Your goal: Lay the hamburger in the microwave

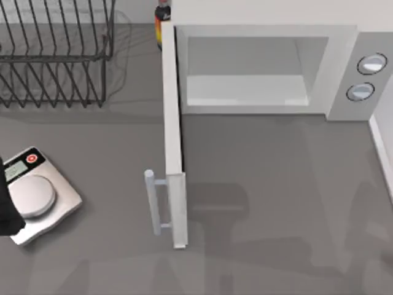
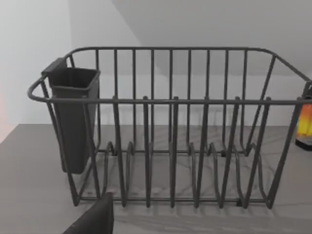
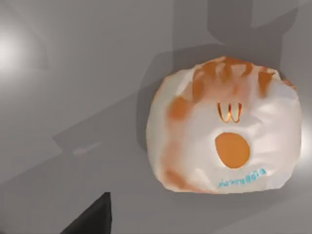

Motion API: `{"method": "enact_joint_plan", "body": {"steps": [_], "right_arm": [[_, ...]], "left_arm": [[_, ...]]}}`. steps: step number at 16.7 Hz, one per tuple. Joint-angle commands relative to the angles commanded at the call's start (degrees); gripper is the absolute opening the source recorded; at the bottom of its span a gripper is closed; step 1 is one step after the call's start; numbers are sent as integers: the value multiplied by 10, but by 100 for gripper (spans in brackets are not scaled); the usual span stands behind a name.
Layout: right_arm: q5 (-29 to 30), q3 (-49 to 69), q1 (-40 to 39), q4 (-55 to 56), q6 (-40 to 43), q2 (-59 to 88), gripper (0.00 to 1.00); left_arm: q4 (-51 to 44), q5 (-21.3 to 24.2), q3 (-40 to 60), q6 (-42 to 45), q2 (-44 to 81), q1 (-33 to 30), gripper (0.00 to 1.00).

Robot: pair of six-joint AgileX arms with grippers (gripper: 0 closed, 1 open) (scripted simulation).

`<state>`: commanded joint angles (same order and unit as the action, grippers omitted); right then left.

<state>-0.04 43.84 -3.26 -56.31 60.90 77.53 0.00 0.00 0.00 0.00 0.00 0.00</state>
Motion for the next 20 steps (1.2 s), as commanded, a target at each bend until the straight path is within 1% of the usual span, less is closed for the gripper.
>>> {"method": "enact_joint_plan", "body": {"steps": [6, 8, 14, 16, 20], "right_arm": [[0, -7, 1, 10, 0, 4, 100], [0, -24, 0, 42, 0, 21, 100], [0, -100, -2, 205, -3, 100, 100], [0, -113, -2, 227, -3, 114, 100], [0, -114, -2, 230, -3, 116, 100]], "left_arm": [[0, 0, 0, 0, 0, 0, 100], [0, 0, 0, 0, 0, 0, 100], [0, 0, 0, 0, 0, 0, 100], [0, 0, 0, 0, 0, 0, 100], [0, 0, 0, 0, 0, 0, 100]]}}
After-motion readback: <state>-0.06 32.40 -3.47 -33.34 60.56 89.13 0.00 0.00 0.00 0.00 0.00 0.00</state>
